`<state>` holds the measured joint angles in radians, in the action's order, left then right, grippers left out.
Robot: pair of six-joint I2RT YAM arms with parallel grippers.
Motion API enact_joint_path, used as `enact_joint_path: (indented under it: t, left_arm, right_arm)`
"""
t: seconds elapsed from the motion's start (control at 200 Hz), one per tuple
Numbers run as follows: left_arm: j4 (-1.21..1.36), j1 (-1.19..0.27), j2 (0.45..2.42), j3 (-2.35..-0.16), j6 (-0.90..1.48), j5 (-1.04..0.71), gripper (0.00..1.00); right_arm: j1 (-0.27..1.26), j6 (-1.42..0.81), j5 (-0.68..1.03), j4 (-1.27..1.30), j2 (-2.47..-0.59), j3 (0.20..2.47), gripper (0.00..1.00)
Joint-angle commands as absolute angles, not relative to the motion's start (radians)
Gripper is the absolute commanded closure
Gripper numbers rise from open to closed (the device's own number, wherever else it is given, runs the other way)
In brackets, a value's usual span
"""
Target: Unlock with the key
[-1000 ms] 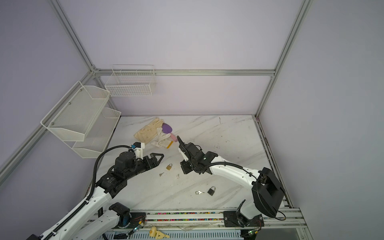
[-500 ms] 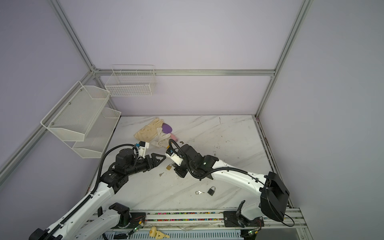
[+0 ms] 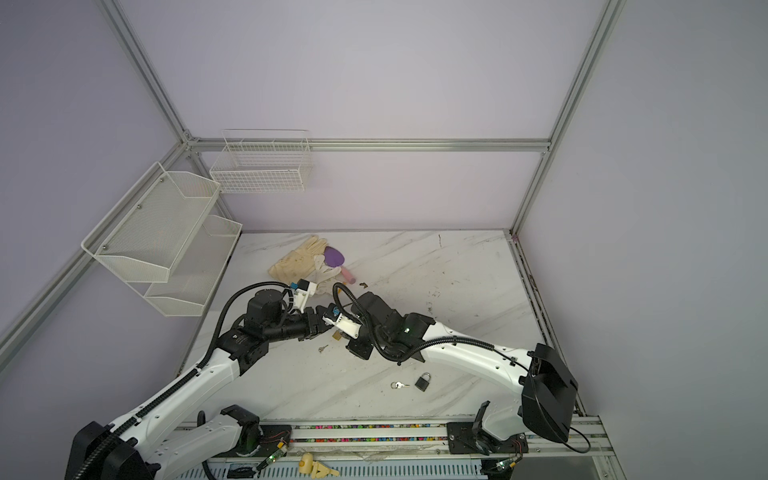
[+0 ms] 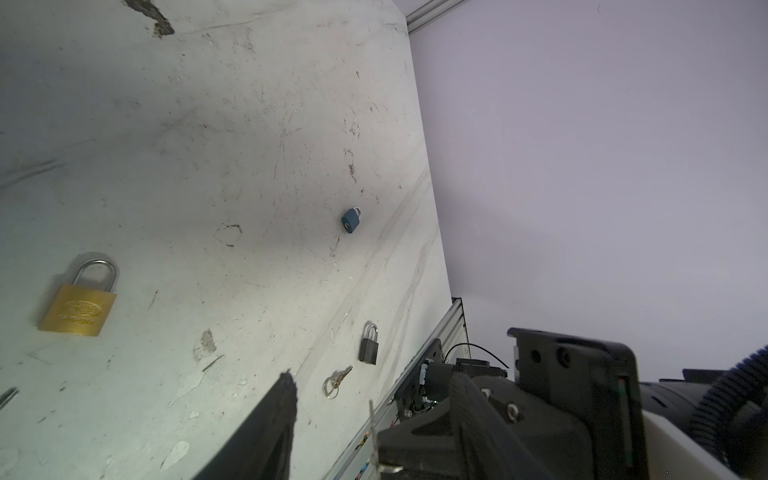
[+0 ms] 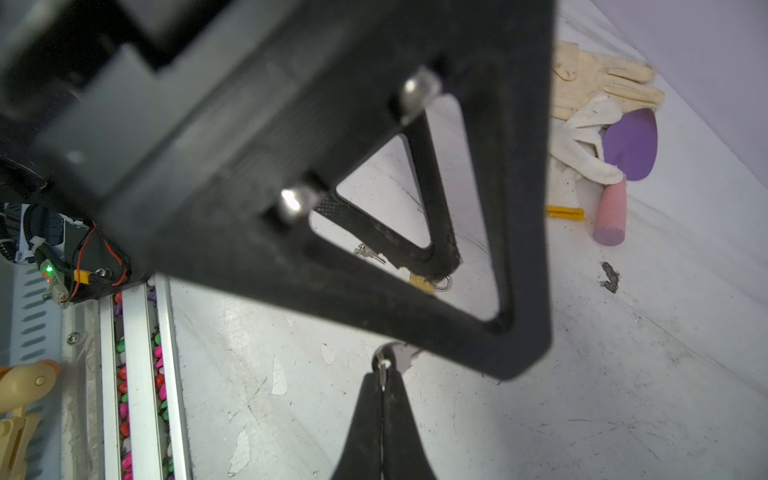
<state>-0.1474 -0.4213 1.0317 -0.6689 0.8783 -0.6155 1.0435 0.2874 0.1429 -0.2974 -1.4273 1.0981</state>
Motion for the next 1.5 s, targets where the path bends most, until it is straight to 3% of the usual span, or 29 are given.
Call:
enact_joint_path:
  t: [0.0, 0.24, 0.435, 0.99, 1.27, 1.34, 1.495]
  left_arm:
    - [-0.104, -0.432, 1.055, -0.765, 0.887, -0.626, 0.48]
    - [-0.089, -0.479, 1.095, -0.790, 0.885, -0.614, 0.59]
    - [-0.089, -0.483, 1.112, -0.792, 0.894, -0.619, 0.74]
    - [-0.139, -0.483, 1.119, -0.795, 0.865, -0.580, 1.00]
    - [-0.141, -0.483, 1.121, -0.815, 0.857, -0.530, 1.00]
    - [-0.122, -0.483, 1.114, -0.822, 0.857, -0.495, 1.00]
    - [-0.012, -0.485, 1.087, -0.820, 0.843, -0.408, 1.00]
  right_arm:
    - [1.049, 0.331, 0.128, -0.279, -1.410, 1.111, 1.00]
    - [1.050, 0.341, 0.094, -0.283, -1.402, 1.112, 1.00]
    - [1.051, 0.342, 0.088, -0.281, -1.402, 1.105, 1.00]
    - [1.051, 0.346, 0.077, -0.296, -1.399, 1.109, 1.00]
    - [1.051, 0.330, 0.058, -0.304, -1.379, 1.115, 1.00]
    - [1.051, 0.308, 0.056, -0.297, -1.344, 1.110, 0.86]
    - [1.049, 0.234, 0.101, -0.253, -1.264, 1.069, 0.68]
